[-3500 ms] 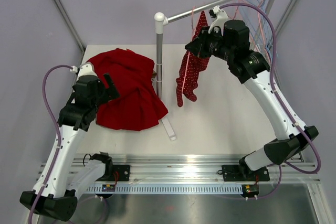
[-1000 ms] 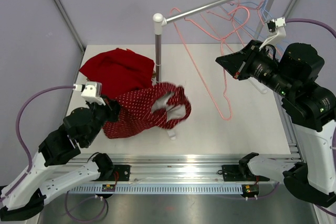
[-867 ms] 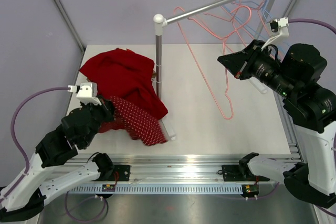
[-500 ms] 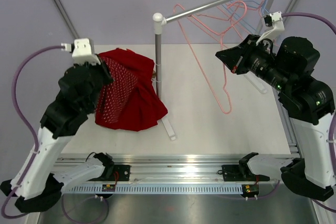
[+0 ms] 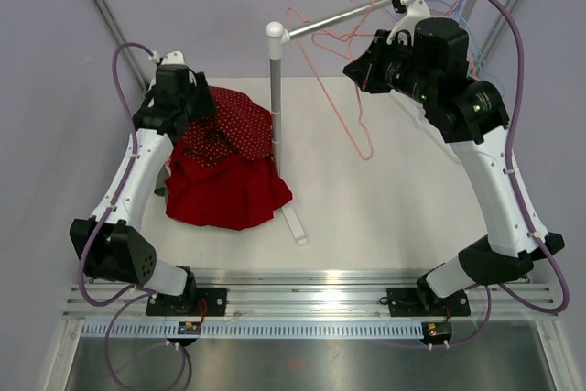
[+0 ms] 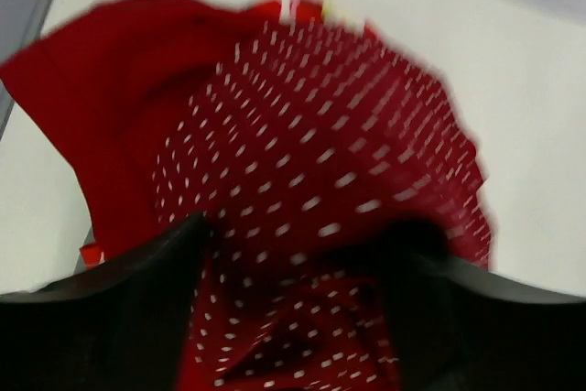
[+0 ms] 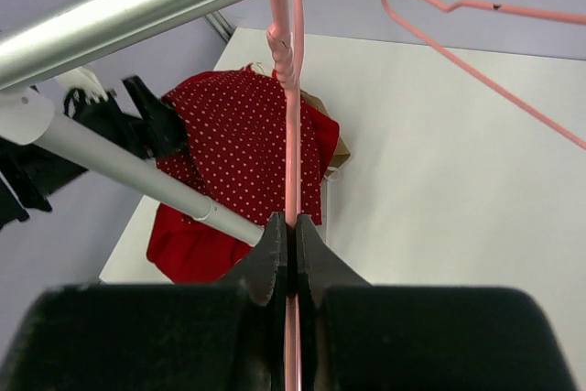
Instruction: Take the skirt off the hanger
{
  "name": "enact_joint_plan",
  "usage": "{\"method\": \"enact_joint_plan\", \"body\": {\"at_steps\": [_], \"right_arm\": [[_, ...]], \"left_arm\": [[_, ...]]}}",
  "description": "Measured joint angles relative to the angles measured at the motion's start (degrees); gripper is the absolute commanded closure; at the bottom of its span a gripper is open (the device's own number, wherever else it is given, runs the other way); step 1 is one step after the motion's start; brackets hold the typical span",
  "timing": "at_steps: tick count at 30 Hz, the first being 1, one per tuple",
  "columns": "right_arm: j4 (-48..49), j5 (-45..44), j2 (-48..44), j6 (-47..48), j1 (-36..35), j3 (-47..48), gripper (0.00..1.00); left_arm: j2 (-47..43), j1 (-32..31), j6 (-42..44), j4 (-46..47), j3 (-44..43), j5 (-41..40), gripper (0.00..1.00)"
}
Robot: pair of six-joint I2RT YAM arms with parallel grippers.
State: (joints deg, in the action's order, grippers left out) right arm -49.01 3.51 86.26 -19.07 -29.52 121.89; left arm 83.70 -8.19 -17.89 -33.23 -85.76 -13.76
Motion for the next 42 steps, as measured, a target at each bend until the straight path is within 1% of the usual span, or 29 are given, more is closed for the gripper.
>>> {"method": "enact_joint_plan", "body": {"at_steps": [3,6,11,12,13,15,16,17,18,26,29,31,33,34,35,39,42], "right_arm": [[0.4,0.0,1.4,0.2,0.0,0.4,1.00],[1.3,0.0,1.4,0.3,0.0,-0.5,1.00],[2.9,-1.1,-1.5,0.2,0.0,-7.2,1.00],[2.9,-1.4,-2.1,0.2,0.0,-8.6,0.98],[3.3,-2.0,-2.8,0.2,0.0,-10.3,0.92],[3.9,-3.3,-3.6,-0.1,0.0,-12.1,0.52],[3.8,-4.0,-4.1,-0.2,0.0,-12.8,0.15],[3.6,-4.6,-4.6,-0.2,0.0,-13.4,0.06],[3.3,-5.1,-5.1,0.0,0.0,-13.9,0.01],[0.6,-9.6,-11.9,0.2,0.0,-14.6,0.01],[-0.8,-11.0,-16.3,0.9,0.0,-15.0,0.01],[-0.2,-11.9,-20.7,1.2,0.0,-17.4,0.01],[0.5,-12.6,-27.9,1.4,0.0,-22.6,0.00],[1.5,-13.1,-33.1,1.5,0.0,-27.1,0.01],[1.6,-13.2,-36.3,1.5,0.0,-30.0,0.01],[5.0,-12.9,-56.3,0.7,0.0,-46.2,0.01],[5.9,-12.8,-68.0,-0.9,0.0,-55.0,0.01]], "left_arm": [[-3.5,0.0,-2.0,0.3,8.7,2.4,0.01],[-10.6,-0.1,-3.1,-0.5,14.3,3.5,0.01],[-25.4,-0.1,-4.2,-1.1,15.3,4.4,0.01],[-28.2,-0.1,-4.2,-1.1,15.3,4.5,0.01],[-30.6,-0.1,-4.3,-1.3,15.3,4.6,0.01],[-33.8,-0.1,-4.3,-2.2,15.0,4.6,0.01],[-34.9,-0.1,-4.3,-2.9,14.6,4.6,0.01],[-35.7,-0.1,-4.3,-3.6,14.3,4.7,0.01],[-36.1,-0.1,-4.3,-4.4,14.1,4.7,0.01],[-38.8,-0.1,-4.3,-11.7,14.0,5.2,0.01],[-41.5,-0.1,-4.3,-14.1,14.1,5.7,0.01],[-43.8,-0.1,-4.2,-15.3,15.0,6.3,0.01],[-47.5,-0.1,-4.2,-16.2,17.4,7.0,0.01],[-49.5,-0.1,-4.2,-16.8,18.9,7.4,0.01],[-51.5,-0.1,-4.1,-17.8,20.3,7.8,0.01],[-58.1,-0.1,-3.7,-19.7,26.0,9.8,0.01],[-62.0,-0.1,-3.2,-20.4,29.5,11.8,0.01]]}}
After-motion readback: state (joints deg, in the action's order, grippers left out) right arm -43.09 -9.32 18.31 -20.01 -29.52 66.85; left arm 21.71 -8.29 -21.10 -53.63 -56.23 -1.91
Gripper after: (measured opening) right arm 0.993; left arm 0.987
